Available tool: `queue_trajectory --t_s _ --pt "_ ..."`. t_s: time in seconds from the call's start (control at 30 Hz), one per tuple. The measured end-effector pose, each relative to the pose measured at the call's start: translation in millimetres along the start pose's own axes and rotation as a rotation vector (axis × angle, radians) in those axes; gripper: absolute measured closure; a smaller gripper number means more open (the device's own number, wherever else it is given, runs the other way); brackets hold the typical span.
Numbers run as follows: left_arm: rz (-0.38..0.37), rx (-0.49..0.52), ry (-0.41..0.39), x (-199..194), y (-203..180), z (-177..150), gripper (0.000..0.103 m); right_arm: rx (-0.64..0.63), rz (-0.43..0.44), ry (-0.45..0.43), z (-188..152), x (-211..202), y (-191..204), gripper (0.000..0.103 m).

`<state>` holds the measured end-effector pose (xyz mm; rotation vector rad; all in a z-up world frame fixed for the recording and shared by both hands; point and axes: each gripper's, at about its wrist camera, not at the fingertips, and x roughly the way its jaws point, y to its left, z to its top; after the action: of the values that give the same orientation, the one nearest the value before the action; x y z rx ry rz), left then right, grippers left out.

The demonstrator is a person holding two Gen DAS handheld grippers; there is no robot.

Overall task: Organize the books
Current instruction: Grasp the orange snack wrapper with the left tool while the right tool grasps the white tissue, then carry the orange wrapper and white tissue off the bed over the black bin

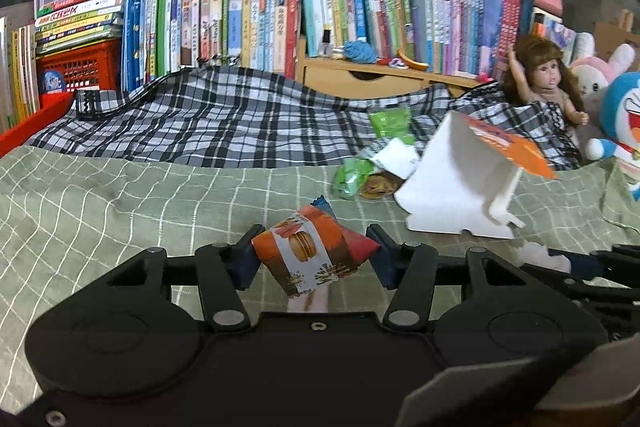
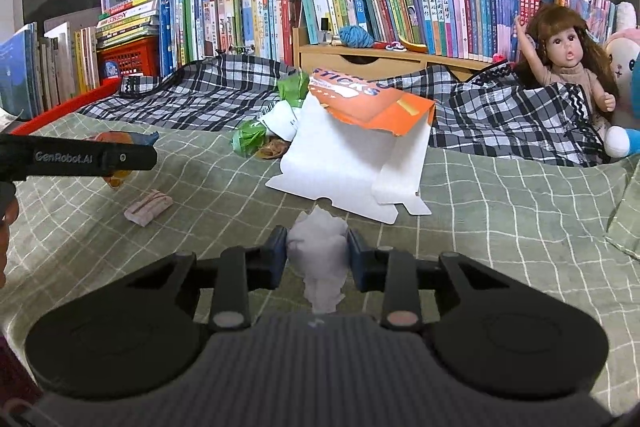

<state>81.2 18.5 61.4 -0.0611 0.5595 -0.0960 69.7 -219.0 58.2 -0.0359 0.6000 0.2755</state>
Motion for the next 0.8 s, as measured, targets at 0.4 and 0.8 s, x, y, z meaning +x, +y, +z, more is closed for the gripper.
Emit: queue_trajectory --t_s 0.4,0.8 --pt "-0.071 0.030 -0.022 -50.2 -21.4 -14.4 0.050 -0.006 0.006 -0.013 -5.9 -30.1 5.3 0.065" --pt "-0.114 0.052 -0.029 -90.4 -34.1 -33.3 0.050 0.007 0.030 -0.004 -20.1 -57.8 13.2 0.065"
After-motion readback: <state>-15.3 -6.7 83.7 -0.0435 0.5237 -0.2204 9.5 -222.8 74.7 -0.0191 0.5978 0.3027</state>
